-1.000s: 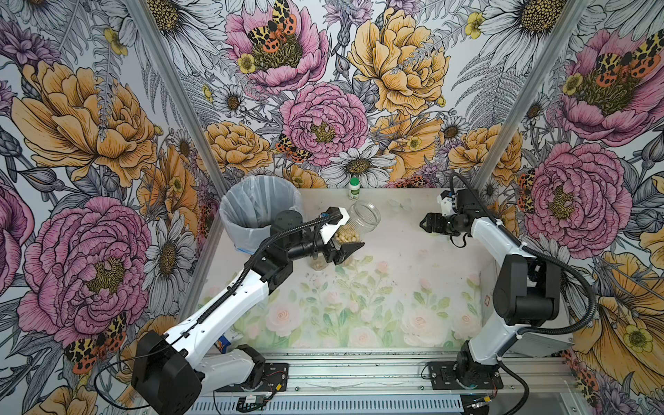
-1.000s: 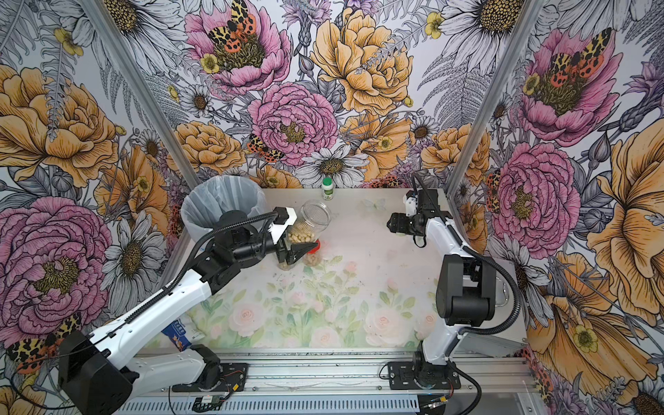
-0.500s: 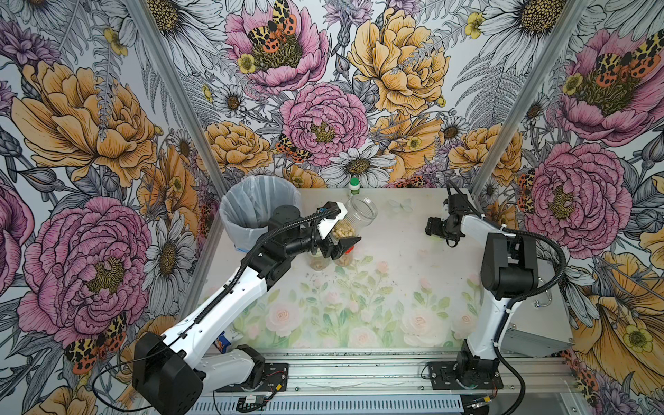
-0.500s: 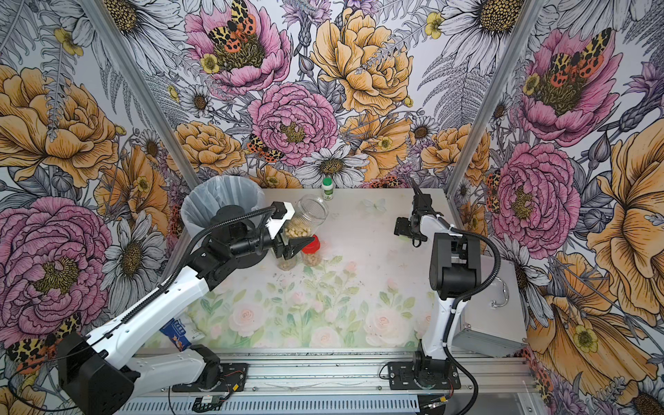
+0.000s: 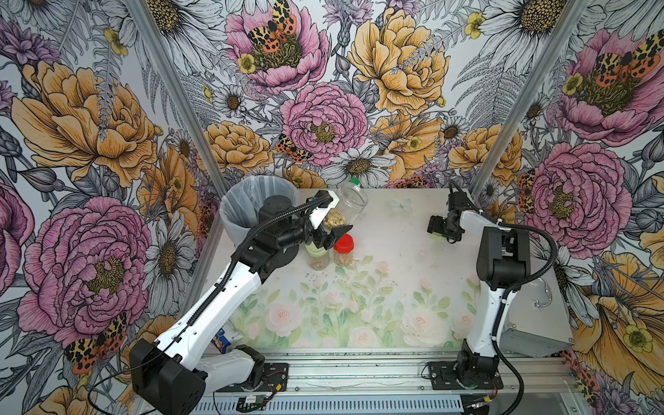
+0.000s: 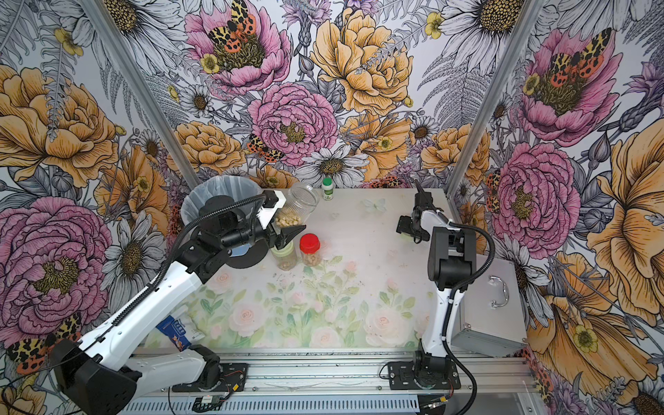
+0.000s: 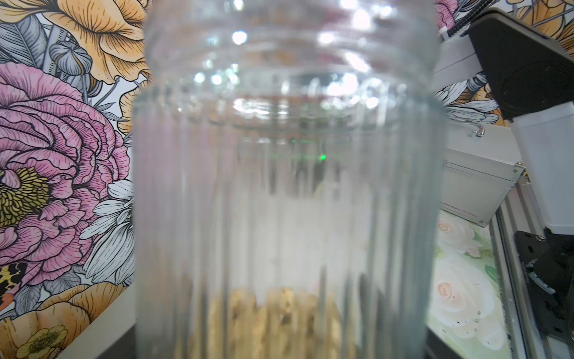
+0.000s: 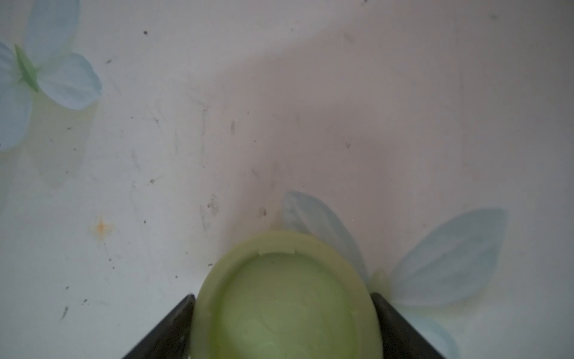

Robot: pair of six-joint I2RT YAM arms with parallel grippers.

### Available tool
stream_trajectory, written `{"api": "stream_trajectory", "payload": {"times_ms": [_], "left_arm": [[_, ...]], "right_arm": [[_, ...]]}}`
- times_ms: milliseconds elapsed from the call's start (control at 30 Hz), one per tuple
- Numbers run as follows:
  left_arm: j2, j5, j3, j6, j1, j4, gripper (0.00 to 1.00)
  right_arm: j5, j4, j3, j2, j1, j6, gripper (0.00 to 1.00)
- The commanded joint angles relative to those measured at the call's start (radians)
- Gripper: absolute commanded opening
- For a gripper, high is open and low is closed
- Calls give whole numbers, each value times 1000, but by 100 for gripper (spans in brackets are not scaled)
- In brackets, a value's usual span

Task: Empty moldy peanuts from jars
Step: Place the lid at the center of the board, then pour the moldy peanuts from the jar into the trash bin.

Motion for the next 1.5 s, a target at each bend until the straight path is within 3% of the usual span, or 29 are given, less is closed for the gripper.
{"api": "stream_trajectory", "payload": {"times_ms": [0,333,533,867,1067,1467], "left_arm": [[-35,-28,50,25,24,10,16],[-83,-70,71,30,90,-57,17],[-106,-194,172,96,128,-230,17],[-105,-385,342,194,358,-547,19],[-12,-549,438,268,411,-679,20],[283,-930,649,436,400,-786,21]], "right_arm": [[17,-44,28,23,-7,5,86],[-16,-76,17,19,-13,-5,96],[-5,-74,-30,-87,-14,24,96],[-2,-25,-111,-230,-14,50,93],[-12,67,-175,-278,-12,84,91],[-51,264,-339,-332,-11,150,90]]}}
